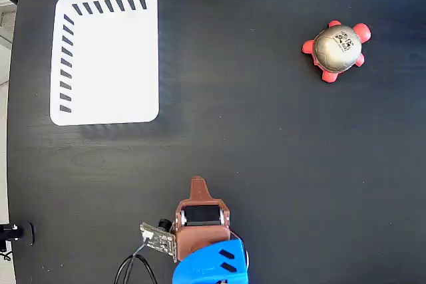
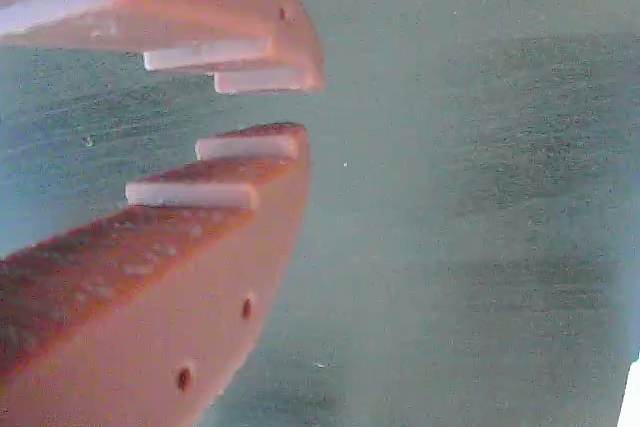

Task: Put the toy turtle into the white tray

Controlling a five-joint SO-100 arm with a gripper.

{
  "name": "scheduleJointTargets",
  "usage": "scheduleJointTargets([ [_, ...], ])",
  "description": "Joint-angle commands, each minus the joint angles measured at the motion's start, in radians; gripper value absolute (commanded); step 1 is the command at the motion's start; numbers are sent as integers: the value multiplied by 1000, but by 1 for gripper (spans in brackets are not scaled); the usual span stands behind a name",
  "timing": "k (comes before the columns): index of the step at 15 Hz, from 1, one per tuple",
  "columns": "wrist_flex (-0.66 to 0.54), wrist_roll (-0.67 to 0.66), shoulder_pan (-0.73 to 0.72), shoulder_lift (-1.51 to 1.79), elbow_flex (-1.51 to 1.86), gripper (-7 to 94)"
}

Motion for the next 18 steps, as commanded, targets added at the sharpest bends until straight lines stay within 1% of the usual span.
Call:
scheduleJointTargets([
  [1,11,23,-2,0,-5,3],
  [2,6,37,14,-5,-5,5],
  [3,-14,43,20,-38,-8,0],
  [4,-66,55,18,-100,-15,1],
  [5,-169,67,32,-172,-15,1],
  [6,-235,34,51,-256,-34,1],
  [7,-270,-8,80,-351,-87,0],
  [11,-287,-225,258,-749,-357,0],
  [12,-308,-287,311,-845,-408,0],
  [15,-347,-512,482,-1138,-594,0],
  [16,-353,-600,537,-1229,-658,0],
  [18,-402,-785,629,-1390,-778,0],
])
